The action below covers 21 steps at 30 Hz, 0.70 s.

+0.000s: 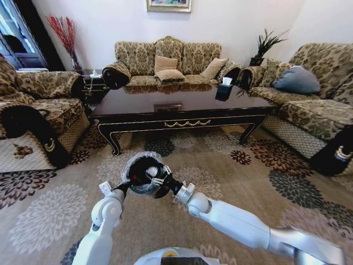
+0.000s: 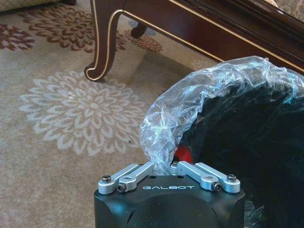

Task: Move to the front of the table and pick up the trash from the floor, then place it into the trash bin.

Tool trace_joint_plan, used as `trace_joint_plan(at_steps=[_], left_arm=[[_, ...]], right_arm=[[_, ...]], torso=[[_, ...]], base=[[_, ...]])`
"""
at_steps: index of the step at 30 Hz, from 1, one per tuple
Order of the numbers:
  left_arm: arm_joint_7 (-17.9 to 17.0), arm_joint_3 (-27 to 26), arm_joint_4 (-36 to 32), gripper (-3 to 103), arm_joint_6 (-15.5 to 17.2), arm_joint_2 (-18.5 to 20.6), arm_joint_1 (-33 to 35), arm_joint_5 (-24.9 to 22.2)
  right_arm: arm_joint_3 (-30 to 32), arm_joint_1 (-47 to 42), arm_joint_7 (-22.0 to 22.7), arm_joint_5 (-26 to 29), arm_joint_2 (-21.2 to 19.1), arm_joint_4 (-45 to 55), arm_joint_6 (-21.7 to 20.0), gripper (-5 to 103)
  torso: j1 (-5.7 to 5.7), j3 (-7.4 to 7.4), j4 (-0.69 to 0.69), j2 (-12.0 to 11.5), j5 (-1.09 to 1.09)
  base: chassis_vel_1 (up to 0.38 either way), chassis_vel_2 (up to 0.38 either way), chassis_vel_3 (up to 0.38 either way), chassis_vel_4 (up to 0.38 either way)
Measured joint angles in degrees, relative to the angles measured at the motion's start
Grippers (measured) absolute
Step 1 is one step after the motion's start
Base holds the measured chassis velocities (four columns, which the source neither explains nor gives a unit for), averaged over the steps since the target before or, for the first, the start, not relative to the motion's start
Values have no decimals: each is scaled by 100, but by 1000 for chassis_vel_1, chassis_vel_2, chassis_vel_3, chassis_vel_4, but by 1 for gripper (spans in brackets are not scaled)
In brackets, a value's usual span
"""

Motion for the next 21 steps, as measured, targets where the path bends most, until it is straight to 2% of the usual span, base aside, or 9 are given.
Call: trace_joint_plan(at_steps=[3, 9, 12, 14, 15, 16, 17, 19, 21], left_arm=[[1, -151, -59, 2, 0, -5, 129, -12], [-26, -669, -84, 2, 1, 194, 158, -271], [-146, -1333, -101, 2, 17, 640, 187, -715], [-156, -1483, -102, 2, 26, 734, 241, -801], [-163, -1588, -102, 2, 28, 787, 290, -873], [-203, -1745, -102, 2, 30, 867, 380, -1050], [-250, -1836, -102, 2, 31, 921, 448, -1177], [-279, -1912, -102, 2, 32, 956, 503, -1249], [-305, -2094, -117, 2, 32, 1003, 592, -1357]], right_arm=[[177, -64, 124, 24, -43, 138, -59, 99], [604, -226, 445, 309, -27, 43, -242, 100], [935, -294, 531, 441, 4, -337, -382, 100], [1030, -331, 730, 495, 59, -447, -524, 100], [1088, -364, 1010, 559, 112, -531, -694, 100], [1139, -411, 1695, 684, 200, -643, -1139, 100], [1164, -441, 2084, 836, 263, -716, -1421, 100], [1192, -476, 2388, 1021, 345, -794, -1650, 100], [1251, -542, 2937, 1398, 583, -1000, -2055, 100]], torso=[[0, 0, 0, 0, -2], [0, 0, 0, 0, -1], [0, 0, 0, 0, 0], [0, 0, 1, 0, 0], [0, 0, 1, 0, -1], [0, 0, 2, 0, -1], [0, 0, 0, 0, -2], [0, 0, 0, 0, -4], [0, 0, -1, 0, -3]], base=[[0, 0, 0, 0], [0, 0, 0, 0], [0, 0, 0, 0], [0, 0, 0, 0], [0, 0, 0, 0], [0, 0, 0, 0], [0, 0, 0, 0], [0, 0, 0, 0], [0, 0, 0, 0]])
